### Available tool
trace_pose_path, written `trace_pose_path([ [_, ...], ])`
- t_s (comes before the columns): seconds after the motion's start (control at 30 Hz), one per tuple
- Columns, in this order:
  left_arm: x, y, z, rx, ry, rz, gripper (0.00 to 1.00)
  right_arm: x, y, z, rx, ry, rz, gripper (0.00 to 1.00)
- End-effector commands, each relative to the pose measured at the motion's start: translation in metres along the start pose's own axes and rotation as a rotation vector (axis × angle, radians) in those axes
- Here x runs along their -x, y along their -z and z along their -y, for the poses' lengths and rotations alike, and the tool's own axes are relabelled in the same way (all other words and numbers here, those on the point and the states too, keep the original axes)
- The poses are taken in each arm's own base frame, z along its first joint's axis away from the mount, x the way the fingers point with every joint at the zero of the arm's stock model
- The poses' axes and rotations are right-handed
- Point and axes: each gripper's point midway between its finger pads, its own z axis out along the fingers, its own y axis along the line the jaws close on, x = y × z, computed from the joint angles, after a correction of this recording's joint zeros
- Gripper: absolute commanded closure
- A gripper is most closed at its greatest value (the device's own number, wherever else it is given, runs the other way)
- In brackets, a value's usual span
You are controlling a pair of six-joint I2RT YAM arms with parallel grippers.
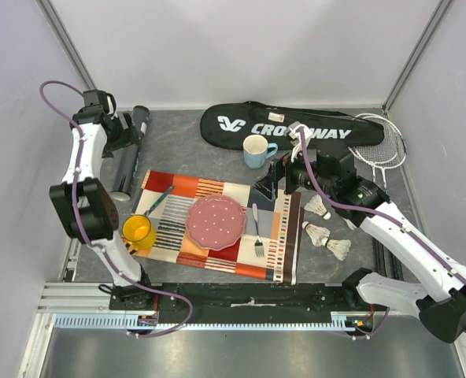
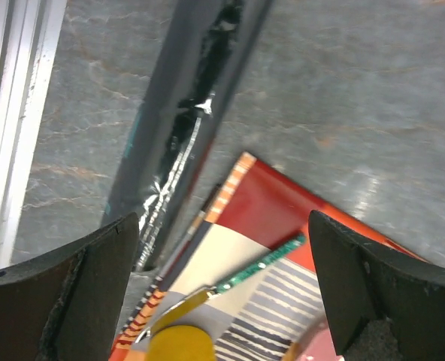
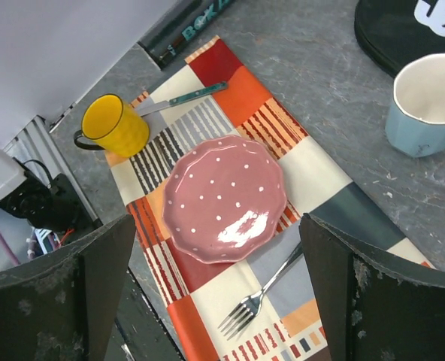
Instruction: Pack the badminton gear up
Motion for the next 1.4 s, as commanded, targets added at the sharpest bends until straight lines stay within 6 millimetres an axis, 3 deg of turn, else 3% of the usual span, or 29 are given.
trace_pose_path([
  [0.0, 0.007, -0.035, -0.036, 0.168, -0.105, -0.078, 0.00, 0.016, 0.004, -0.017, 0.079, 0.029, 0.065, 0.02],
  [0.1, 0.006, -0.064, -0.037, 0.178, -0.106, -0.111, 0.00, 0.016, 0.003, -0.019, 0.085, 0.040, 0.062, 0.02],
  [0.3, 0.006, -0.092, -0.049, 0.237, -0.132, -0.132, 0.00, 0.012, -0.001, -0.019, 0.088, 0.051, 0.047, 0.02],
  [0.33, -0.004, -0.104, -0.049, 0.232, -0.135, -0.171, 0.00, 0.011, -0.002, -0.018, 0.084, 0.053, 0.044, 0.02],
  [0.47, -0.018, -0.121, -0.048, 0.220, -0.121, -0.218, 0.01, 0.006, -0.004, -0.015, 0.070, 0.059, 0.033, 0.02],
  [0.6, -0.027, -0.128, -0.047, 0.217, -0.106, -0.236, 0.03, 0.005, -0.005, -0.015, 0.069, 0.059, 0.030, 0.02],
  [0.9, -0.050, -0.134, -0.046, 0.195, -0.075, -0.285, 0.18, 0.004, -0.009, -0.011, 0.056, 0.048, 0.030, 0.02],
  [1.0, -0.053, -0.133, -0.042, 0.174, -0.053, -0.294, 0.31, 0.006, -0.010, -0.011, 0.057, 0.039, 0.037, 0.02],
  [1.1, -0.057, -0.134, -0.039, 0.154, -0.053, -0.307, 0.30, 0.006, -0.011, -0.012, 0.058, 0.028, 0.041, 0.02],
  [1.17, -0.060, -0.135, -0.041, 0.165, -0.058, -0.319, 0.17, 0.009, -0.009, -0.013, 0.058, 0.029, 0.052, 0.02],
  [1.37, -0.074, -0.141, -0.044, 0.167, -0.067, -0.357, 0.09, 0.008, -0.005, -0.011, 0.043, 0.031, 0.061, 0.02],
])
